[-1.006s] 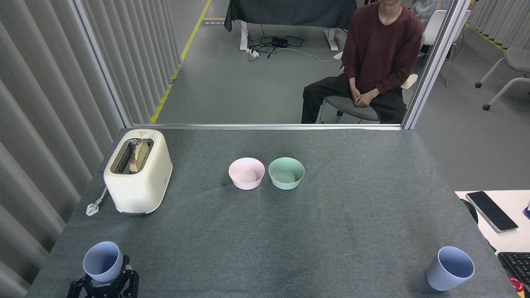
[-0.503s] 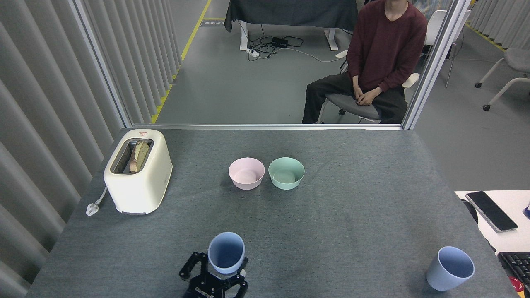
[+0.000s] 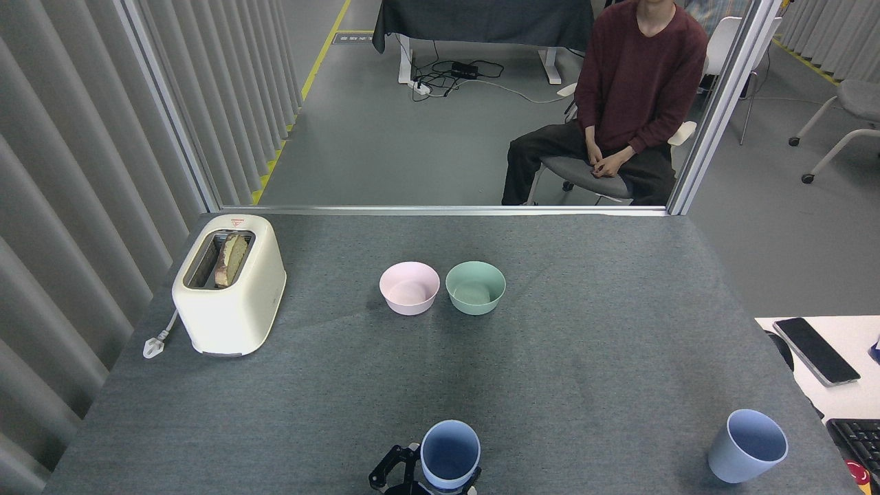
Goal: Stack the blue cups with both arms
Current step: 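Carry the blue cup toward the table's near center and lower it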
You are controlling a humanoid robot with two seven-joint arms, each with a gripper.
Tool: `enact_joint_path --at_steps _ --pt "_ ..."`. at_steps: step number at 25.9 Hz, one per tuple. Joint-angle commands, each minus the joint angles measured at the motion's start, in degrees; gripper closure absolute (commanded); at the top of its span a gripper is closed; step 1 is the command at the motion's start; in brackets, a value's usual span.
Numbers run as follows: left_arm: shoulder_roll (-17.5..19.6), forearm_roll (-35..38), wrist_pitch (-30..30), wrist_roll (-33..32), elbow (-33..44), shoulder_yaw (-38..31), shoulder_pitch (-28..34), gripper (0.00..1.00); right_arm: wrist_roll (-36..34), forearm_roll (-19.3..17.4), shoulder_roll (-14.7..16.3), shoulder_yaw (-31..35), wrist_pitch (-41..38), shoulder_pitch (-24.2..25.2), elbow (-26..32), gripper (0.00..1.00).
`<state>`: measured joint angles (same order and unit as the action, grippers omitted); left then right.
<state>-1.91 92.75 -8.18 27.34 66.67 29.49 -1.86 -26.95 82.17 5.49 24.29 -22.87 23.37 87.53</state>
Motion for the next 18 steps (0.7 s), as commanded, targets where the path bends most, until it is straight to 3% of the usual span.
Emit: enact_joint_path --at_steps 1,18 --pt "-1.5 0.0 0.1 0.3 -0.8 0.0 -0.4 0.03 0.0 -0.1 0.0 0.1 0.0 0.0 0.0 0.00" --pt "-0.1 -0.2 -0.5 5.0 -0.7 -0.2 1.8 0.00 0.0 -0.1 0.0 0.1 0.0 -0.2 0.6 0.00"
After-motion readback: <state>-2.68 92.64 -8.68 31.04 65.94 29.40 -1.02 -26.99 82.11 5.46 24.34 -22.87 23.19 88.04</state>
